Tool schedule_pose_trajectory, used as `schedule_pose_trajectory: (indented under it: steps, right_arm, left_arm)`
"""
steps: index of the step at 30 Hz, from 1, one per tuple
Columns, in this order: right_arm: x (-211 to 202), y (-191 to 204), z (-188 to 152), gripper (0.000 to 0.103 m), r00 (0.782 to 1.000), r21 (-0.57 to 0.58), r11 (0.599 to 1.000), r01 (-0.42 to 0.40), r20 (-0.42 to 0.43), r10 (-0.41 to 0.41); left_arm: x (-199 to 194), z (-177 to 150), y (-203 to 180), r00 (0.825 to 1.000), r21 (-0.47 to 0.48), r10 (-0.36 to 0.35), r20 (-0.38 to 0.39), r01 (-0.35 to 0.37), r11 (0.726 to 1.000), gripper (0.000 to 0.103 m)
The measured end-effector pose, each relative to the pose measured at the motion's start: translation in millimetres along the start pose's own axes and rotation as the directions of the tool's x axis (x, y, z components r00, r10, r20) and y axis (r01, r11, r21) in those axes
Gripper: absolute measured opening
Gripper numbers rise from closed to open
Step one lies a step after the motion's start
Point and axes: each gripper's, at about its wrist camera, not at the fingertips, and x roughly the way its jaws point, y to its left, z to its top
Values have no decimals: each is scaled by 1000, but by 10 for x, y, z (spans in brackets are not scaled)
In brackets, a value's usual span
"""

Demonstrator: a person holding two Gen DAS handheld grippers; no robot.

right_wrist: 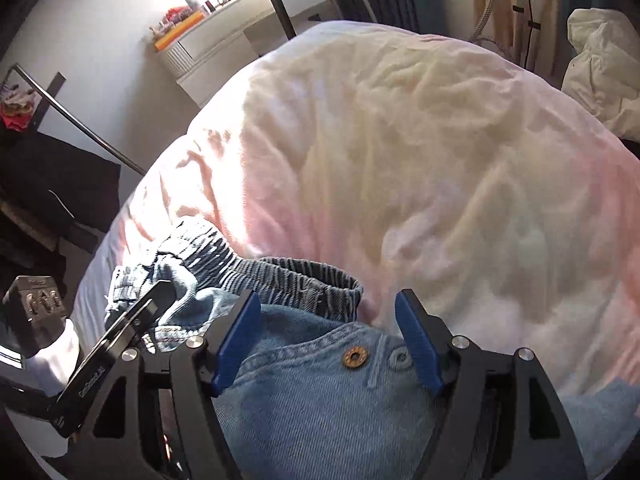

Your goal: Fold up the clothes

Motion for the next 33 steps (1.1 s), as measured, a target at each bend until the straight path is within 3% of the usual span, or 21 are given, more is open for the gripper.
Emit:
schedule_pose_trajectory:
  steps: [1, 3, 5, 6, 8, 9, 10, 11, 13, 14, 16, 18, 23, 26, 31, 33]
  right_arm:
    - [51, -13, 64, 71, 1000, 1, 1000, 18, -20, -18]
    - [205, -79, 93, 71, 993, 31, 999, -41, -114, 44]
    - [350, -132, 70, 71, 972, 71, 992, -106, -203, 119]
    - [331, -93, 66, 71, 971, 52, 990, -128, -198, 136]
    - [266, 8, 60, 59, 971, -2, 986, -169, -173, 166]
    - [232, 84, 49, 56, 976, -35, 987, -154, -162, 147]
    - [212, 172, 32, 43, 981, -77, 990, -120, -159, 107]
    - [189, 256, 13, 22, 986, -121, 989, -80, -152, 61]
    - [66, 385, -1, 17, 995, -185, 983, 13, -98, -32]
    - [3, 448, -7, 15, 995, -213, 975, 61, -68, -78]
    - [-220, 602, 18, 14, 987, -268, 950, 158, 33, -155]
    - [-476, 710, 113, 13, 974, -281, 936, 214, 130, -184]
    - [-750, 938, 667, 13, 937, -301, 910, 287, 287, -200]
    - [-433, 1140, 1103, 13, 912, -346, 865, 363, 322, -255]
    - [418, 1092, 1423, 13, 886, -383, 805, 454, 290, -361]
    - [792, 1010, 1467, 13, 884, -384, 799, 463, 271, -382]
  left_arm:
    - [-2, 0, 5, 1000, -2, -2, 0, 2, 1000, 53]
    - [2, 14, 15, 1000, -10, -6, 0, 6, 1000, 53]
    - [-3, 21, 30, 1000, -23, -14, 5, 14, 1000, 53]
    - [-10, 25, 38, 1000, -32, -19, 8, 20, 999, 53]
    - [-20, 30, 45, 1000, -44, -26, 14, 27, 999, 53]
    - [-24, 30, 44, 999, -46, -27, 17, 28, 999, 53]
    - [-31, 30, 39, 999, -47, -28, 16, 29, 998, 53]
    - [-75, 38, 44, 998, -62, -50, 30, 52, 997, 53]
    - [-165, 54, 55, 994, -93, -94, 58, 99, 991, 53]
    - [-271, 65, 54, 984, -109, -139, 108, 151, 983, 53]
    - [-483, 99, -11, 968, -72, -138, 209, 156, 985, 53]
    - [-578, 106, -85, 955, -28, -144, 258, 157, 987, 53]
    - [-380, 96, -172, 974, -20, -131, 184, 137, 990, 53]
    - [-264, 74, -203, 983, -11, -93, 157, 96, 995, 53]
    - [-33, 40, -151, 994, -14, -19, 103, 20, 1000, 53]
    - [57, 30, -112, 996, -22, -7, 85, 9, 1000, 53]
